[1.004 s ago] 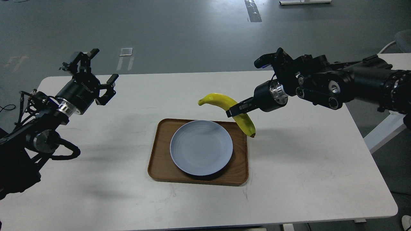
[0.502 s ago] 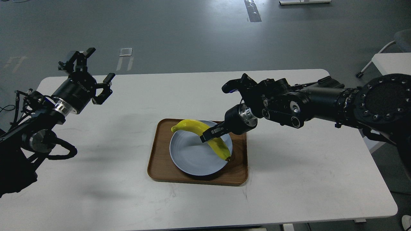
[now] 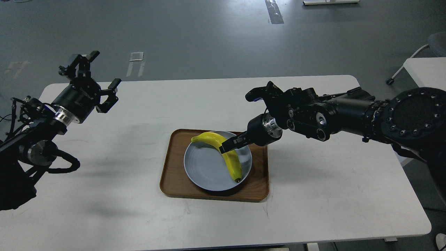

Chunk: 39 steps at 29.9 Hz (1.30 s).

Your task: Place banana on plate with both arms

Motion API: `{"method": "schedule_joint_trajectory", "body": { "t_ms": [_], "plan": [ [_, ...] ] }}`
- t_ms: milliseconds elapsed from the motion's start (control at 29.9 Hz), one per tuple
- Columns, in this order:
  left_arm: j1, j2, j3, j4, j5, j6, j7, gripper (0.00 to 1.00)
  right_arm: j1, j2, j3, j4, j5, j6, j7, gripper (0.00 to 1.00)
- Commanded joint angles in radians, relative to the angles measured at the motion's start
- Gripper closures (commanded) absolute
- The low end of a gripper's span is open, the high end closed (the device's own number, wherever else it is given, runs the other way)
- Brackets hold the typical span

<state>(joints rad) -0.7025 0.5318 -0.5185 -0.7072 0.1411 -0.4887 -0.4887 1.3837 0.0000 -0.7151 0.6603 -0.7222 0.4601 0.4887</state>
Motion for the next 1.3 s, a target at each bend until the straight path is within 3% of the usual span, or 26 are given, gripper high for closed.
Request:
{"method": "schedule_joint_trajectory", "body": {
  "t_ms": [0,167,368,602,770,1271],
  "plan": [
    [0.000,-0.001,0.000,0.000,0.000,0.000,0.000,0.02,0.015,-0.033,0.035,-0.001,0.055,-0.001,0.000,0.00],
    [0.000,-0.001,0.000,0.000,0.000,0.000,0.000,0.02,-0.008,-0.223,0.263,0.016,0.118,-0.005,0.000,0.00],
    [0.003,-0.016,0.002,0.003,0.002,0.000,0.000,0.02,-0.226,-0.415,0.619,0.021,0.243,-0.005,0.000,0.00],
    [0.003,-0.067,0.006,0.037,0.006,0.000,0.000,0.02,-0.585,-0.456,1.075,0.024,0.395,-0.001,0.000,0.00],
    [0.002,-0.098,0.006,0.066,0.005,0.000,0.000,0.02,-0.702,-0.450,1.169,0.044,0.506,0.002,0.000,0.00],
    [0.008,-0.173,0.012,0.123,0.008,0.000,0.000,0.02,-0.747,-0.434,1.218,0.036,0.547,0.029,0.000,0.00]
  ]
}}
